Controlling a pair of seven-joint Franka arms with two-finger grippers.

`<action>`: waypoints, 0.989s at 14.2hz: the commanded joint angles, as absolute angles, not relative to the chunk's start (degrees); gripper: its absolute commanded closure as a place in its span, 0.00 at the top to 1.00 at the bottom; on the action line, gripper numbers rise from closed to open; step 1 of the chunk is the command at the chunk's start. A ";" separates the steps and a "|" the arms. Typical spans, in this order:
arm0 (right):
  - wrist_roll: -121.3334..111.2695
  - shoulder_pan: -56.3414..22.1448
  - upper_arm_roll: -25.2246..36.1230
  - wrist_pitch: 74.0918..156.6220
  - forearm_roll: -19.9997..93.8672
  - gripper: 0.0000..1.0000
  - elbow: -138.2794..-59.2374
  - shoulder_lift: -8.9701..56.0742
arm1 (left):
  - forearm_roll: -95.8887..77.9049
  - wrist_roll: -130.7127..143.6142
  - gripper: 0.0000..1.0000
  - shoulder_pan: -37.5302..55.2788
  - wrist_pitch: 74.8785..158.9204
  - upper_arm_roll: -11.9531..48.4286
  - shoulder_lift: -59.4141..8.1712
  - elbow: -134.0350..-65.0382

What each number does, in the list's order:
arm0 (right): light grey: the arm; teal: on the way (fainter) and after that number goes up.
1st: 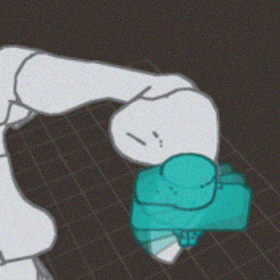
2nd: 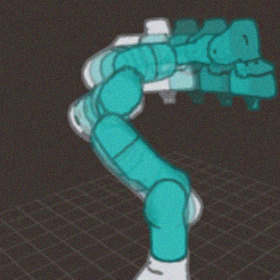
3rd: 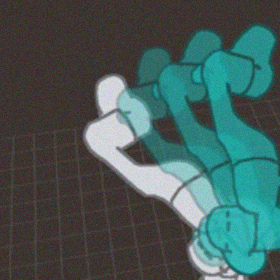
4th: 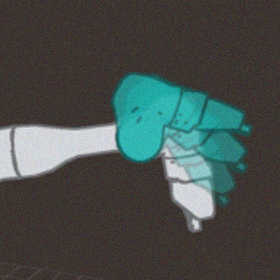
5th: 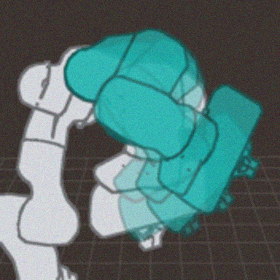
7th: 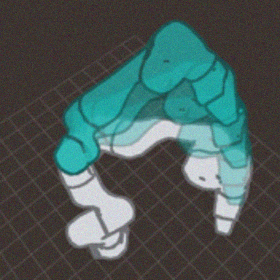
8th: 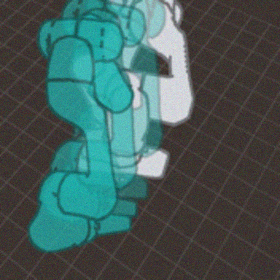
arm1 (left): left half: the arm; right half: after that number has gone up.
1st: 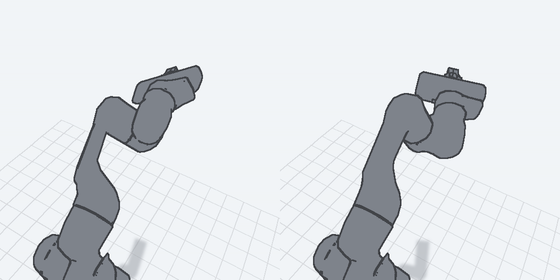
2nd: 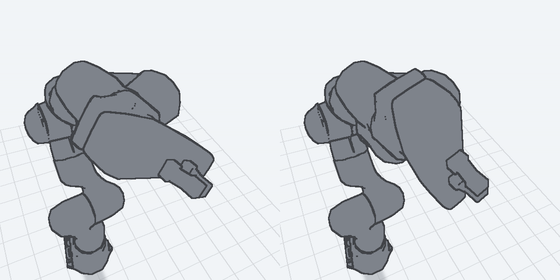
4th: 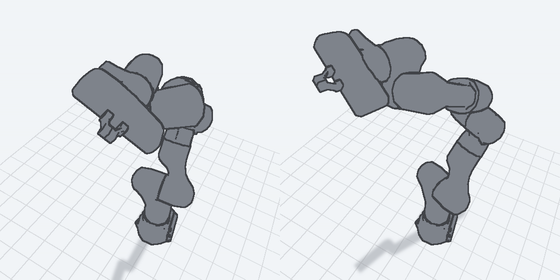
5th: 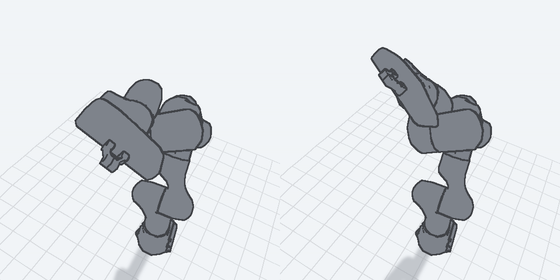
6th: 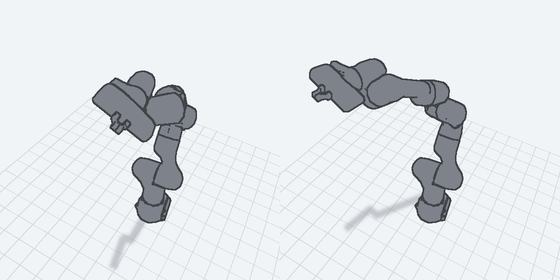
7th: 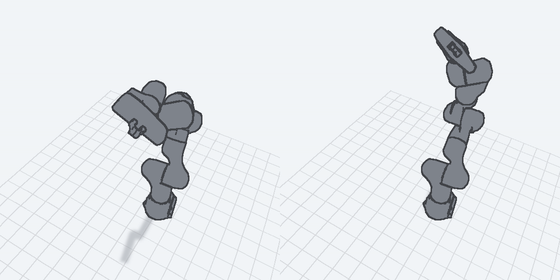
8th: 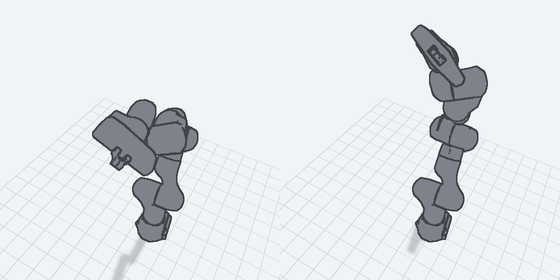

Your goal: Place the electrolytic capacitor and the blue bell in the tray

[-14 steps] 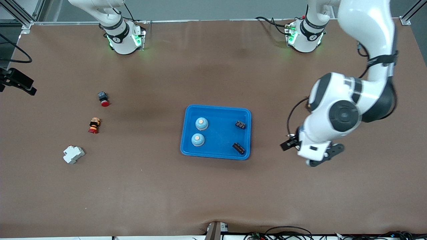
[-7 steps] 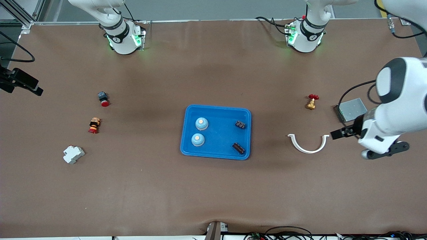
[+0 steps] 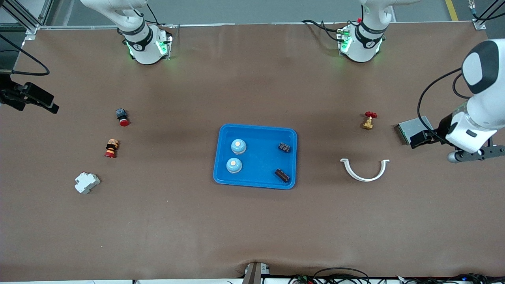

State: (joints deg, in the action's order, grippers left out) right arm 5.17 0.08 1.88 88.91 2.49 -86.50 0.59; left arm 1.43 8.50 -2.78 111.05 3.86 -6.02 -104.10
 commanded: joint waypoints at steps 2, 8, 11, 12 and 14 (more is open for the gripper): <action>5.36 -0.18 2.20 88.42 3.25 1.00 -86.22 0.62 | 0.53 7.21 1.00 -2.99 111.89 4.22 -2.03 -104.87; 5.36 -0.18 2.20 88.77 3.25 1.00 -86.22 0.62 | 0.26 7.47 1.00 -2.99 96.00 4.13 -4.13 -88.44; 5.45 -0.18 2.20 89.30 3.34 1.00 -86.05 0.70 | 0.44 6.34 1.00 -2.99 93.96 4.13 -5.27 -85.17; 5.45 -0.18 2.20 89.64 3.34 1.00 -86.04 0.70 | 0.70 4.76 1.00 -2.81 94.04 4.04 -5.80 -84.47; 5.36 0.00 2.20 89.82 3.34 1.00 -86.13 0.79 | 0.35 3.34 1.00 -3.08 93.78 3.87 -7.20 -84.29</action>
State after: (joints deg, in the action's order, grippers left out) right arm 5.17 0.08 1.90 89.59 2.50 -86.51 0.59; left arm 1.23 5.49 -2.82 95.32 4.10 -4.33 -86.86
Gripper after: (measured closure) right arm 0.000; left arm 0.000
